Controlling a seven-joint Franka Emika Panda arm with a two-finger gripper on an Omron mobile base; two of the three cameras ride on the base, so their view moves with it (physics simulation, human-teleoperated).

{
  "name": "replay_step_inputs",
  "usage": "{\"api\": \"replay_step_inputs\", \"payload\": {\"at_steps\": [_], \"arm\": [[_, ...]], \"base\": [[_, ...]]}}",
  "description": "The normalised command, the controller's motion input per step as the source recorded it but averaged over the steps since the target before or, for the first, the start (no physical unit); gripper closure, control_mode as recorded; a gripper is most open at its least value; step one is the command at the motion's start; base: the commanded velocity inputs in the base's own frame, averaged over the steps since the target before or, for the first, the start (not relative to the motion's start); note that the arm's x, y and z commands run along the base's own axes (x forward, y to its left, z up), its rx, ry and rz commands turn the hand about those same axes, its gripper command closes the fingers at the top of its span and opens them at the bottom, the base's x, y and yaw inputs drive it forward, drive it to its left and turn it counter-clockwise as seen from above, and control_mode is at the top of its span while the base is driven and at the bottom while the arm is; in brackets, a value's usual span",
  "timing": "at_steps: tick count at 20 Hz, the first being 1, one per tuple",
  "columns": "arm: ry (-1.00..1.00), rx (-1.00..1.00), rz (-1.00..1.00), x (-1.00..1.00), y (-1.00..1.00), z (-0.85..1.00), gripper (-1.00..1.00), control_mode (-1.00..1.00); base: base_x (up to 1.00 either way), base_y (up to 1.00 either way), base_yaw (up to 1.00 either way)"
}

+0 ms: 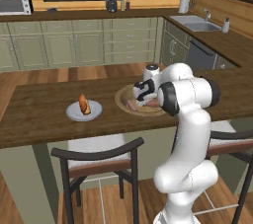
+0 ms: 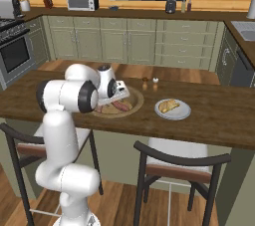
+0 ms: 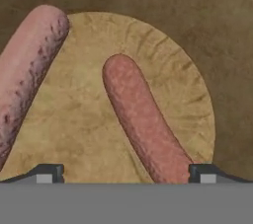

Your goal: Place one bun and one sausage from the bowl on each plate.

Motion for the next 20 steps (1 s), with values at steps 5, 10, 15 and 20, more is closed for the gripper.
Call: {"api": "replay_step_inputs", "payload": {"at_steps": [5, 10, 15, 20], "arm": [[0.01, -0.02, -0.06, 0.47, -0.07, -0.31, -1.0, -1.0], [0.0, 0.0, 0.0, 0.33, 0.0, -0.27, -1.0, -1.0], [0.04, -0.02, 0.0, 0.0, -0.06, -0.43, 1.0, -1.0], [0.0, 0.0, 0.0, 0.01, 0.0, -0.26, 1.0, -1.0]], "base": [[0.0, 0.0, 0.0], [0.0, 0.0, 0.0], [0.0, 0.0, 0.0], [0.0, 0.0, 0.0]]}}
